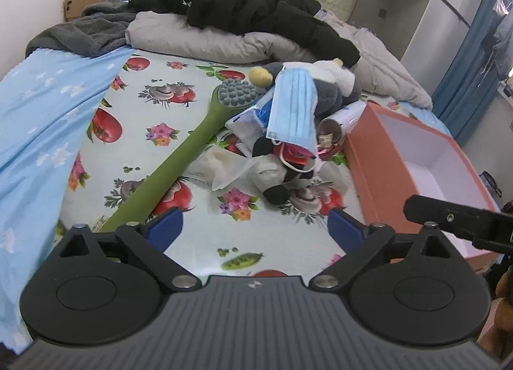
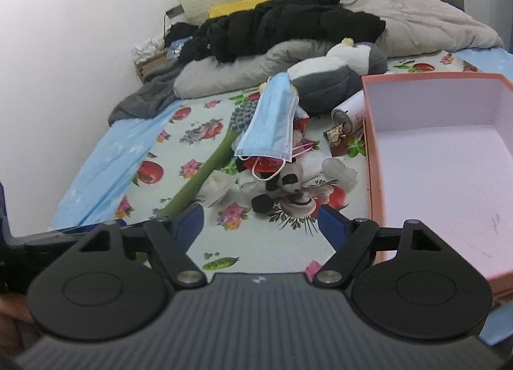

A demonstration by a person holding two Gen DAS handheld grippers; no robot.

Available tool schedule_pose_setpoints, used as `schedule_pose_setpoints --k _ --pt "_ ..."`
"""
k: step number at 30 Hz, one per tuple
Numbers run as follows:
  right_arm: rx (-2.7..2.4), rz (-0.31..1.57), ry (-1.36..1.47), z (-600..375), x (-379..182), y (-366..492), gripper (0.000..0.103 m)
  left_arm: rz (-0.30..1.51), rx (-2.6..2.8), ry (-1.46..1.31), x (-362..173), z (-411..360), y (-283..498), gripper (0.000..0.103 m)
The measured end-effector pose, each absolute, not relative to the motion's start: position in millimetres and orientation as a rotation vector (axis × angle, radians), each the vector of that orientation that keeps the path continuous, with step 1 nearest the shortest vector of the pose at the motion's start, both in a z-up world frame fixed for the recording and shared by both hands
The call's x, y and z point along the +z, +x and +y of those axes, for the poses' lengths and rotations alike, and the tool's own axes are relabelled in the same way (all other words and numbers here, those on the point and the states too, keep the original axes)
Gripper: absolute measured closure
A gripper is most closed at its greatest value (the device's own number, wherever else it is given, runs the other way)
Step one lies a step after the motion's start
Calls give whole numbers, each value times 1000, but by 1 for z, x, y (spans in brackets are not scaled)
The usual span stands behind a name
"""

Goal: Organize soft objects
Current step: 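Grasp the blue face mask with the right tool while left grasps the clear tissue bag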

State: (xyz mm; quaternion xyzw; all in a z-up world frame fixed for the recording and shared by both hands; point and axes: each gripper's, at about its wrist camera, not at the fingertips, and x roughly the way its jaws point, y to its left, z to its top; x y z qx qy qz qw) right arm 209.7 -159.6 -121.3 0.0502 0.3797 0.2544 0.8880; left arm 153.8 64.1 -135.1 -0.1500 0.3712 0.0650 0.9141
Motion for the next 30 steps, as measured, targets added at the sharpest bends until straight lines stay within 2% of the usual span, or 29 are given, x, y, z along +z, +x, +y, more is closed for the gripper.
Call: schedule_pose_setpoints --k 7,11,13,18,21,23,26,27,29,30 --pt "554 787 104 -132 -140 254 23 795 141 -274 -175 83 197 19" --pt "554 787 104 -113 -148 286 23 813 144 -262 -196 90 220 22" --pt "543 797 97 -104 -154 302 29 823 141 -260 -207 94 231 26" --pt "516 816 95 -87 -170 335 32 836 154 -245 -226 98 250 33" --pt "502 803 89 -80 -176 348 32 840 153 -258 -235 102 259 38" --pt "498 789 69 -73 -181 356 33 844 155 -277 -242 106 265 46" --pt "499 790 51 -64 -188 366 41 846 158 -285 -248 108 269 52" --pt "494 793 41 -61 -190 369 48 843 159 -288 -248 108 271 53" --pt "497 800 36 -58 -192 372 62 833 160 -300 -248 110 272 68" --pt "499 795 37 -58 -192 373 74 828 161 -304 -248 111 272 70"
